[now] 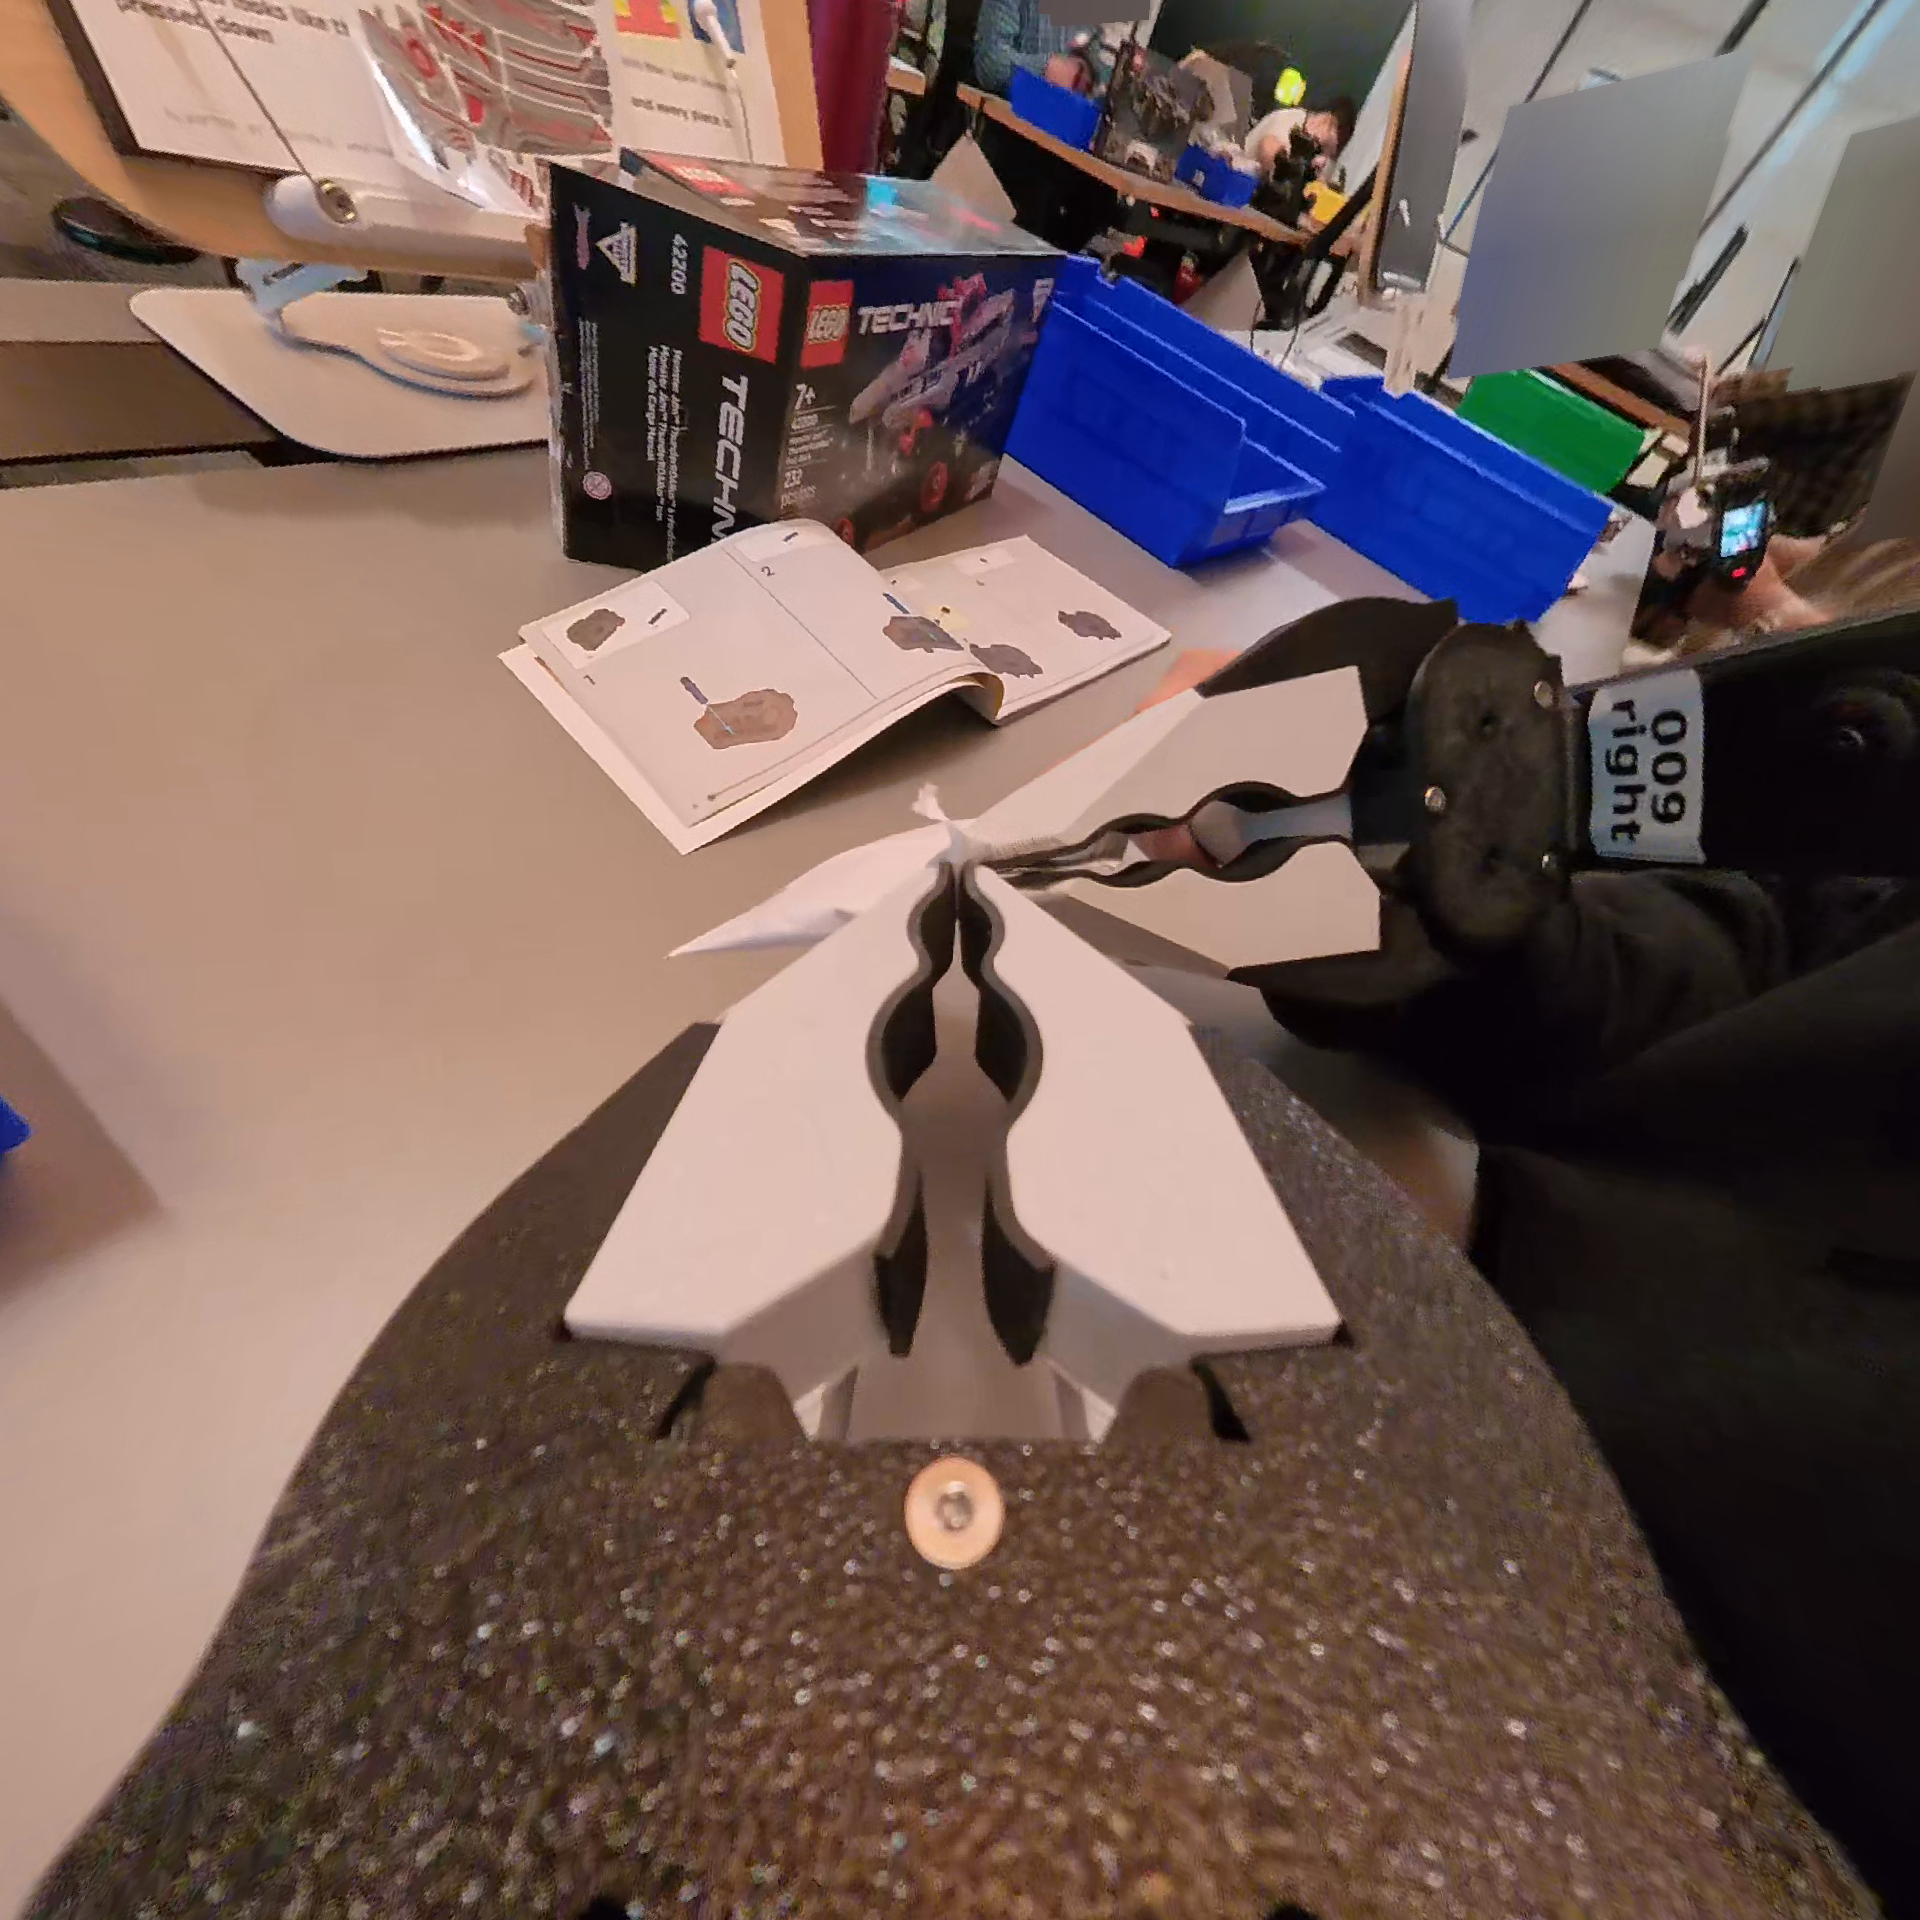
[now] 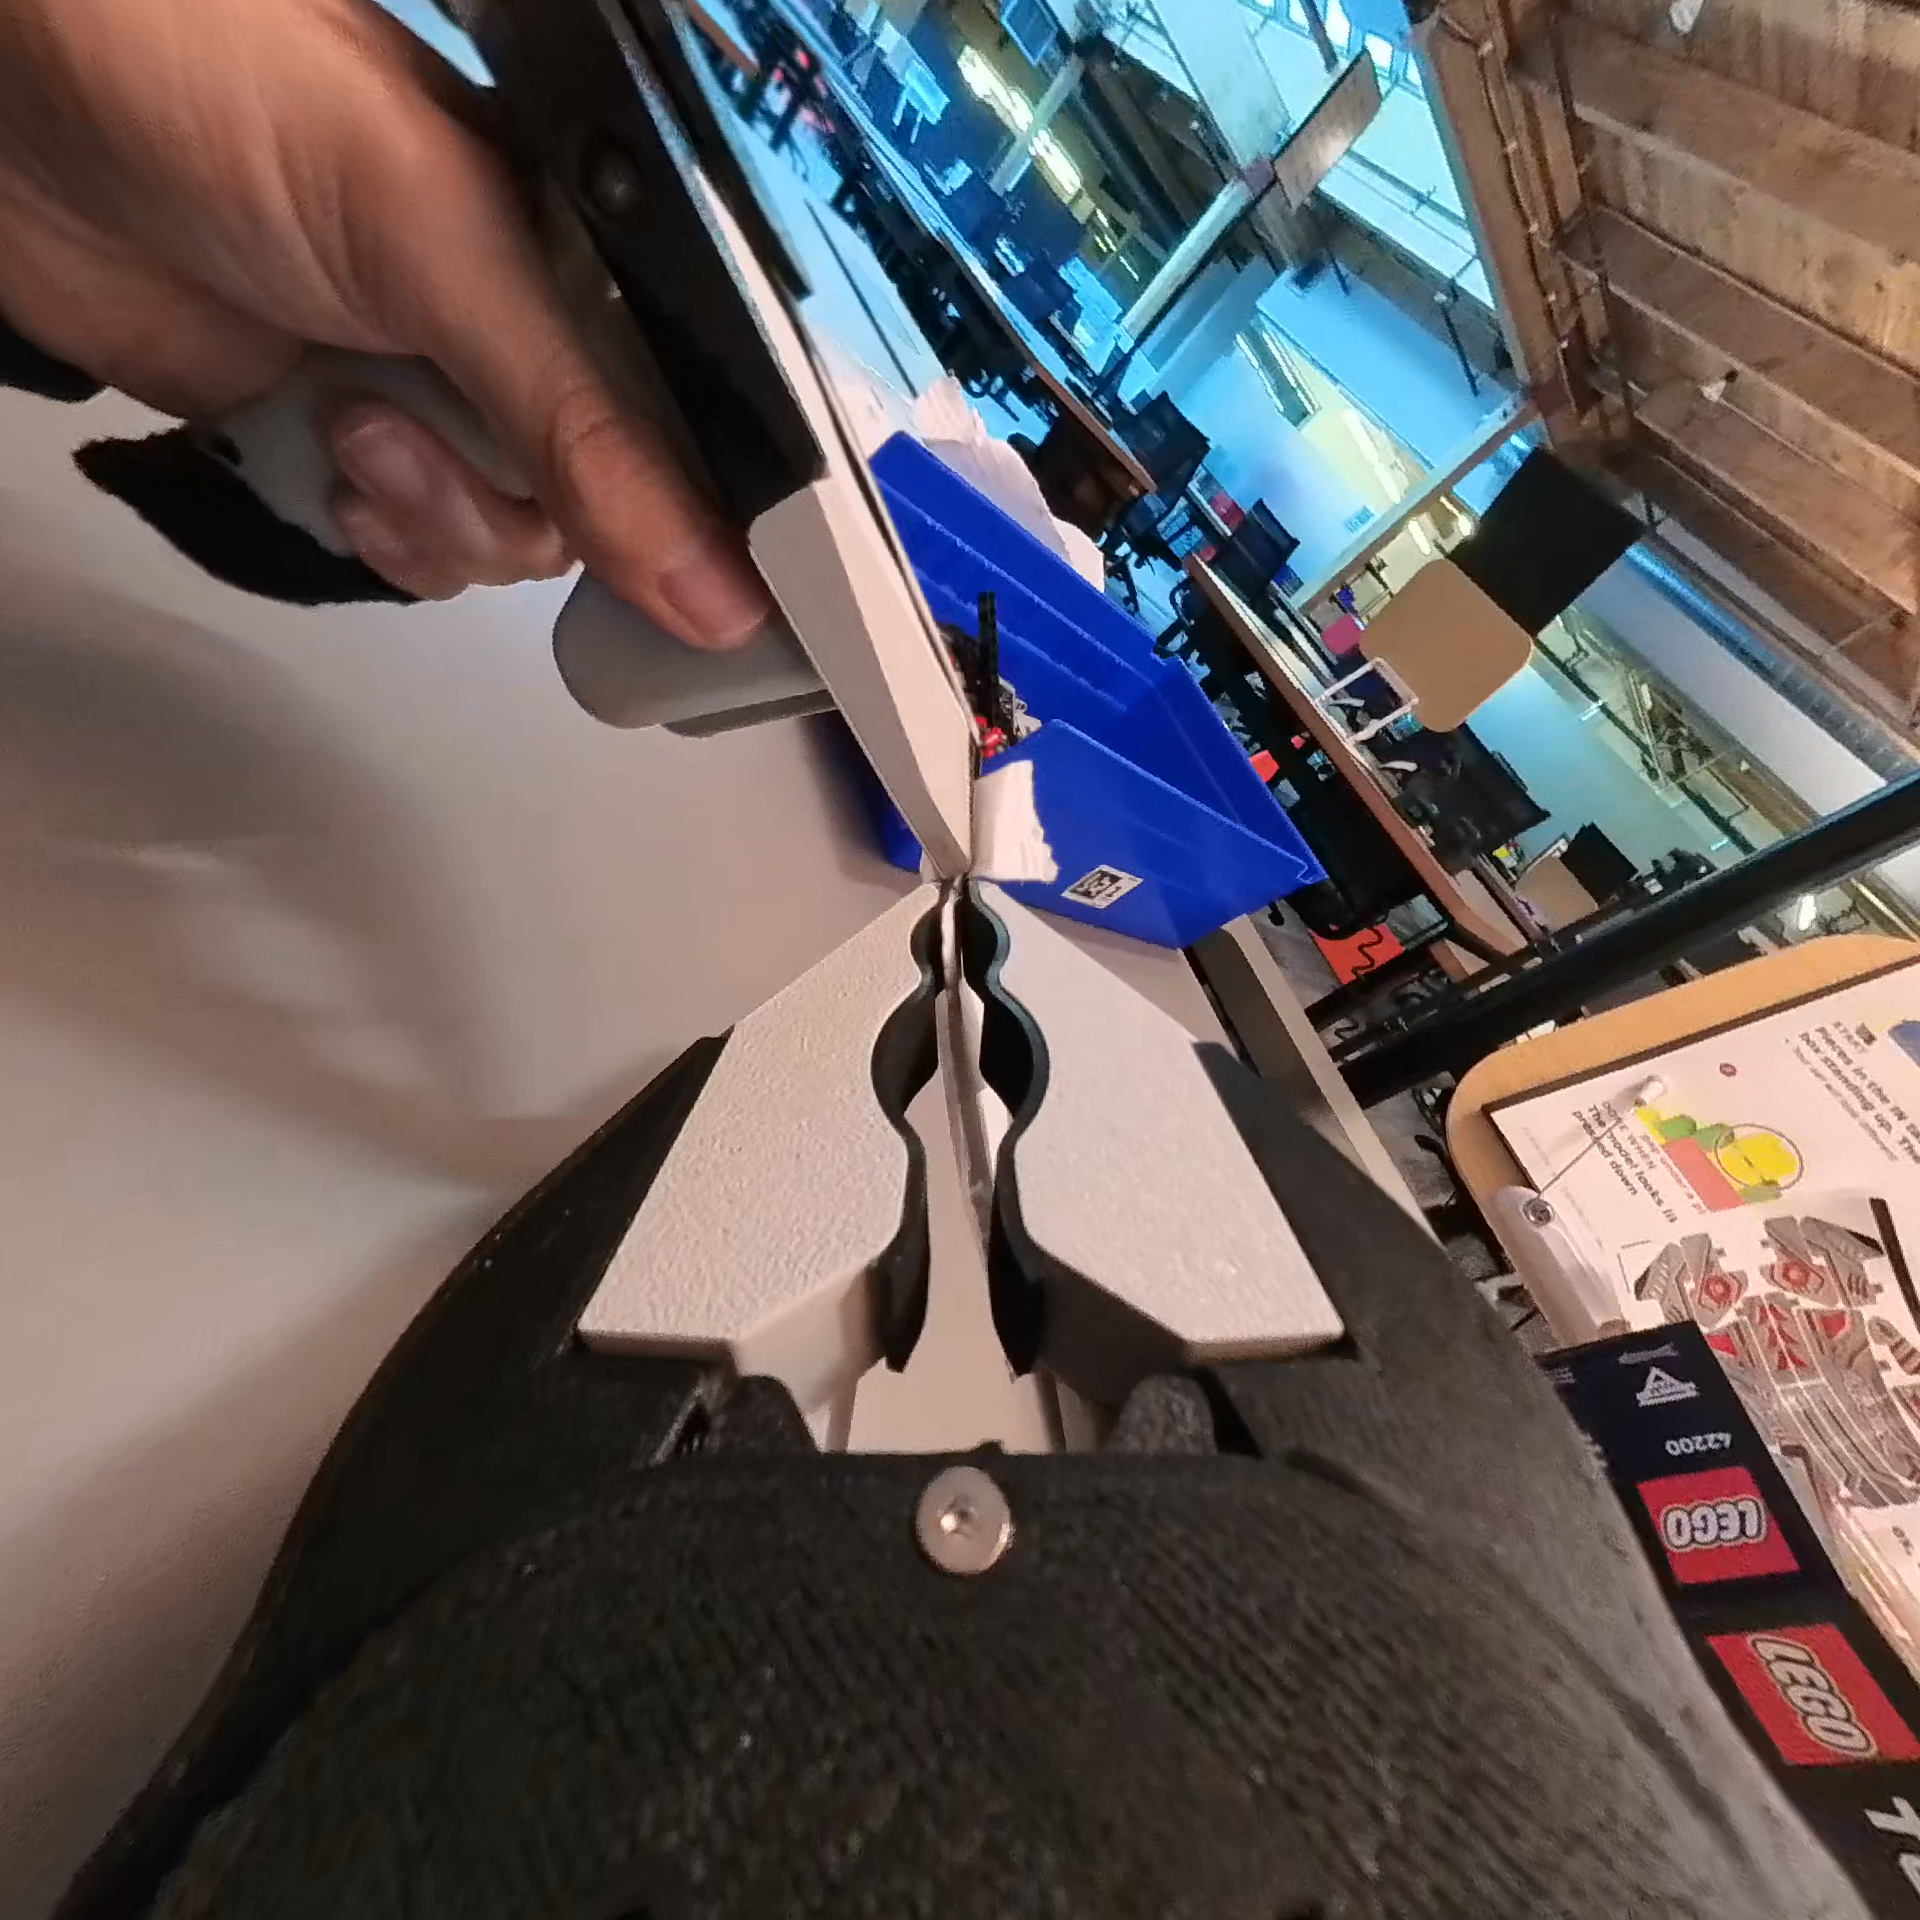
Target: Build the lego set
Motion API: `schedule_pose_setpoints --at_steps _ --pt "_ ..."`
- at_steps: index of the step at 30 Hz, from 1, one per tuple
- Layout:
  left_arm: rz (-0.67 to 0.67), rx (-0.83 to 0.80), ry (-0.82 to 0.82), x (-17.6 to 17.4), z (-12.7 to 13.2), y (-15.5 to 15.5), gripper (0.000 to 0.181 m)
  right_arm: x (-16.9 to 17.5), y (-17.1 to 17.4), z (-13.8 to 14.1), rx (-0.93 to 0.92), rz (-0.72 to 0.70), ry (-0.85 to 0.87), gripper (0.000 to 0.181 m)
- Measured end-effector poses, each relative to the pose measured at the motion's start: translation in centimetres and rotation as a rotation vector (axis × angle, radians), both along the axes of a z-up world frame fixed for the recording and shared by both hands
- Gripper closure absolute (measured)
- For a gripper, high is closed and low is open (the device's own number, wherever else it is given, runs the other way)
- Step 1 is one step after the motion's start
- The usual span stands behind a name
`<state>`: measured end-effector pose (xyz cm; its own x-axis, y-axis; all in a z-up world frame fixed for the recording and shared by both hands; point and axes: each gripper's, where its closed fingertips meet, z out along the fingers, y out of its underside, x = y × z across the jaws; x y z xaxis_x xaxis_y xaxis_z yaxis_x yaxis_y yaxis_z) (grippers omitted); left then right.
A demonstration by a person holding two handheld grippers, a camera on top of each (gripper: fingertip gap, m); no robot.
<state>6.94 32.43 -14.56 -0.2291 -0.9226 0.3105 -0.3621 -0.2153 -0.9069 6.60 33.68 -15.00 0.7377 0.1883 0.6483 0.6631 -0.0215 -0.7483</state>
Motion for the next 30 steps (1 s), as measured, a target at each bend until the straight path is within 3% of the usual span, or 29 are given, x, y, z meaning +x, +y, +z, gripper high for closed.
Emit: schedule_pose_setpoints --at_steps 5,13,19,30 --pt "-0.004 -0.022 0.005 -0.1 -0.2 0.0 0.181 -0.1 -0.2 -0.3 -0.002 0.044 0.064 0.181" --pt "0.029 -0.056 0.0 -0.1 0.3 0.5 0.181 0.1 0.0 -0.2 0.01 0.012 0.028 0.181" --pt "0.162 -0.09 0.035 0.5 -0.4 2.4 0.181 -0.5 0.2 -0.3 0.011 -0.028 -0.149 0.181" --pt "0.218 -0.178 0.068 0.6 -1.6 3.3 0.181 -0.9 0.1 -0.8 -0.008 -0.01 -0.173 0.181"
